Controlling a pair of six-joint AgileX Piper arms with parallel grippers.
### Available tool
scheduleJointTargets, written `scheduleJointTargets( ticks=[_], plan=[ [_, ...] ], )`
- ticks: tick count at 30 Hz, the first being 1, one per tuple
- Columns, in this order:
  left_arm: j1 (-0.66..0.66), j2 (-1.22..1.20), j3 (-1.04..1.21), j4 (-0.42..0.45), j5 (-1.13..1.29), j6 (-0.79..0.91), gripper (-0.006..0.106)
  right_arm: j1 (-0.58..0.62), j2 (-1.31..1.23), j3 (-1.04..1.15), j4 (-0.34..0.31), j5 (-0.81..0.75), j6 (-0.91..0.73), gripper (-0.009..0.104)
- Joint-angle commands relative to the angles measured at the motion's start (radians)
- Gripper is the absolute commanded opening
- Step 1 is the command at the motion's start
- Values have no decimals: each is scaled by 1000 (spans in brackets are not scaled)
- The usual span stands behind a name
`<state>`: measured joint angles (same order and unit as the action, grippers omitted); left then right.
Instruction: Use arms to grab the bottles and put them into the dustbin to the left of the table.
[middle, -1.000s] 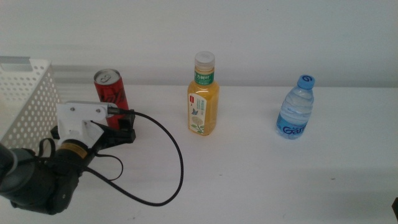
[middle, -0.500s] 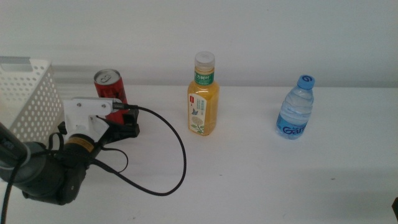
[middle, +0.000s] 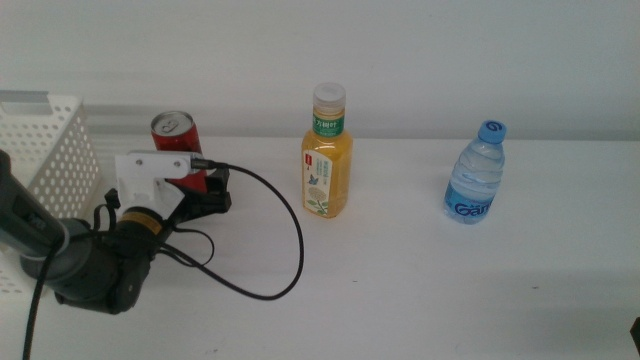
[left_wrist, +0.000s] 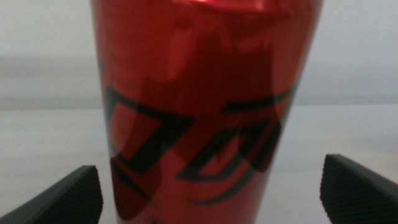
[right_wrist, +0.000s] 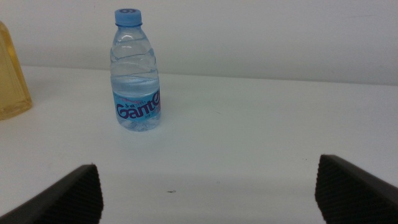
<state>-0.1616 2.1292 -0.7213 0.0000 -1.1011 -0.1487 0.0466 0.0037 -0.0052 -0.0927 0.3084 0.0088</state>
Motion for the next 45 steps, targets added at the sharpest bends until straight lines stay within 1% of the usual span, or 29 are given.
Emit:
scheduleJointTargets(
  ticks=[1, 9, 12, 17, 22, 26, 39, 40, 42, 44, 45],
  plan=[
    [-9, 15, -22, 0, 4, -7, 94, -4, -40, 43, -10, -9, -9, 90],
    [-9, 52, -83, 0, 19, -7, 94, -4, -40, 43, -10, -9, -9, 90],
    [-9, 55, -97, 0, 33, 19, 94, -4, -40, 43, -10, -9, -9, 90],
    [-9, 56, -129, 0, 98, 30, 94, -4, -40, 43, -10, -9, -9, 90],
    [-9, 64, -136, 0, 82, 39, 94, -4, -40, 43, -10, -9, -9, 90],
    [-9, 64, -136, -54, 59, 39, 94, -4, -40, 43, -10, -9, -9, 90],
    [-9, 64, -136, -78, 39, 44, 93, -4, -40, 43, -10, -9, -9, 90],
    [-9, 64, -136, -78, 39, 44, 93, -4, -40, 43, -10, -9, -9, 90],
    [-9, 64, -136, -78, 46, 44, 85, -4, -40, 43, -10, -9, -9, 90],
    [-9, 64, -136, -78, 56, 44, 78, -4, -40, 43, -10, -9, -9, 90],
    [-9, 64, -136, -78, 63, 44, 72, -4, -40, 43, -10, -9, -9, 90]
  ],
)
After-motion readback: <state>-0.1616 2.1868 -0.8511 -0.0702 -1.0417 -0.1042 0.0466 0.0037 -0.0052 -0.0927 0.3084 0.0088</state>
